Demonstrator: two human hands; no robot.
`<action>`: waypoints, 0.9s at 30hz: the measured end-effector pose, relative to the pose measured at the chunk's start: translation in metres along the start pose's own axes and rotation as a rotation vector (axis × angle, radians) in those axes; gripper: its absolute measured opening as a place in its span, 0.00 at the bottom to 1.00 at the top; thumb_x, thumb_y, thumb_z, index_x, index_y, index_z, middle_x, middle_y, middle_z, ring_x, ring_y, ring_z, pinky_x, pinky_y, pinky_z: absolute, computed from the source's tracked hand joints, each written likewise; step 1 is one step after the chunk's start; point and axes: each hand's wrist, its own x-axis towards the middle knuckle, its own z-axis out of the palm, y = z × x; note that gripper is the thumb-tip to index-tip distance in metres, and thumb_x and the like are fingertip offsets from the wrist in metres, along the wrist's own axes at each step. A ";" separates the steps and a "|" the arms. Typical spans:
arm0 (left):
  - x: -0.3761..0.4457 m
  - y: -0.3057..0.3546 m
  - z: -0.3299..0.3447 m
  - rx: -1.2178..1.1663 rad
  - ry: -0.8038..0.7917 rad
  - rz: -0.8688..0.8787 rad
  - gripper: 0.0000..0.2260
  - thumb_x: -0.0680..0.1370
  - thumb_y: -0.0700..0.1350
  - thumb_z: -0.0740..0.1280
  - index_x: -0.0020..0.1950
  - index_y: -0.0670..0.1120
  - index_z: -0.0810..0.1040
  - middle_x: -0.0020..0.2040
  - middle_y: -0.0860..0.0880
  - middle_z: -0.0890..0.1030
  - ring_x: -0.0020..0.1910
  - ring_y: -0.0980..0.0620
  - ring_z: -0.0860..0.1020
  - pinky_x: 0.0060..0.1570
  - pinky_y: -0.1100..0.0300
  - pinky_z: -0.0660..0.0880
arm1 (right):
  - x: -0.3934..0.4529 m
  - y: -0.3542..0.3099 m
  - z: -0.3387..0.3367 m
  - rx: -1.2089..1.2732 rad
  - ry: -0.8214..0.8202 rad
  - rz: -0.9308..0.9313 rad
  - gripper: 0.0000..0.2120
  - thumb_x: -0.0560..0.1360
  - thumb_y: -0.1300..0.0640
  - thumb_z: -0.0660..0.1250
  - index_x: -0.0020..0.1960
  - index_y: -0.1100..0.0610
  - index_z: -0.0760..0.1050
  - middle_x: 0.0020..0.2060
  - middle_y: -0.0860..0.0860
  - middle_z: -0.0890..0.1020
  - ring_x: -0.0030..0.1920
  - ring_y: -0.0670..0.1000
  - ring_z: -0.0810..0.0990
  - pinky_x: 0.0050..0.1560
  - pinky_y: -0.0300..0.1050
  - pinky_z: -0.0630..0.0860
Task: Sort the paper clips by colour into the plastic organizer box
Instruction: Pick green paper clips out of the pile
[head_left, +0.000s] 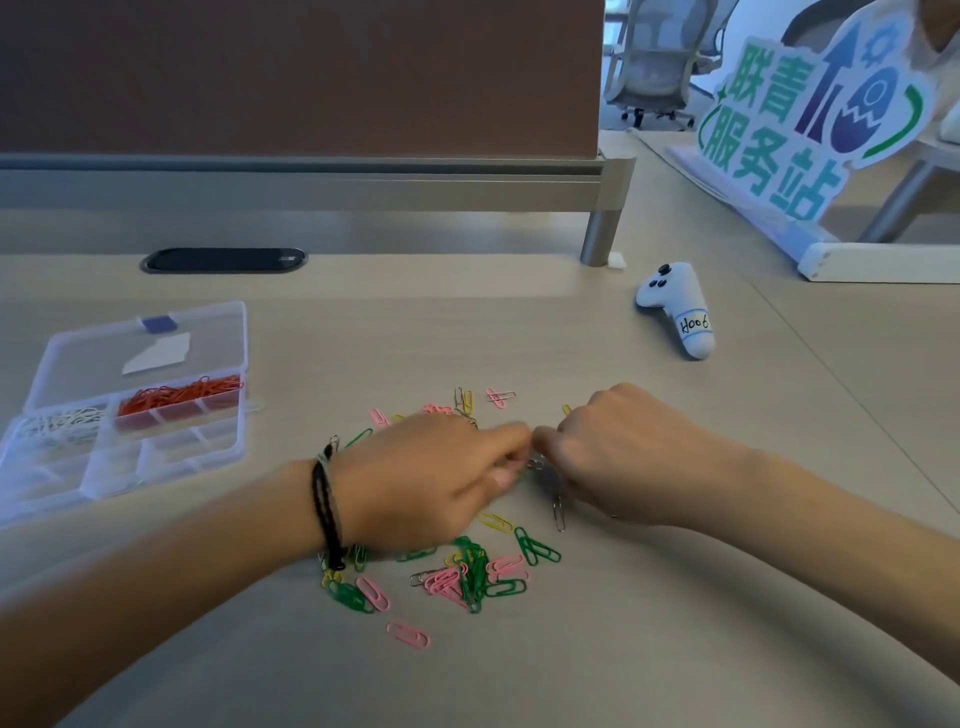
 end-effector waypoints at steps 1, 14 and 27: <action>-0.003 -0.002 -0.001 -0.222 -0.010 -0.056 0.05 0.82 0.51 0.53 0.47 0.54 0.64 0.32 0.48 0.71 0.31 0.47 0.68 0.34 0.48 0.67 | 0.001 0.001 0.003 0.032 0.016 0.032 0.08 0.74 0.55 0.66 0.42 0.55 0.67 0.27 0.52 0.67 0.27 0.60 0.67 0.26 0.45 0.48; -0.026 -0.005 -0.004 -1.872 -0.274 -0.226 0.12 0.82 0.45 0.55 0.39 0.44 0.65 0.30 0.48 0.63 0.25 0.57 0.55 0.22 0.65 0.51 | -0.014 -0.015 0.007 2.000 -0.164 0.233 0.11 0.83 0.60 0.57 0.42 0.61 0.66 0.27 0.52 0.67 0.27 0.48 0.53 0.26 0.42 0.50; -0.050 0.017 0.001 -0.414 0.014 -0.304 0.07 0.72 0.50 0.76 0.45 0.54 0.79 0.25 0.53 0.66 0.26 0.55 0.68 0.28 0.64 0.64 | -0.009 -0.048 -0.038 0.442 -0.095 0.367 0.05 0.73 0.53 0.66 0.49 0.49 0.77 0.43 0.50 0.75 0.47 0.56 0.77 0.41 0.44 0.69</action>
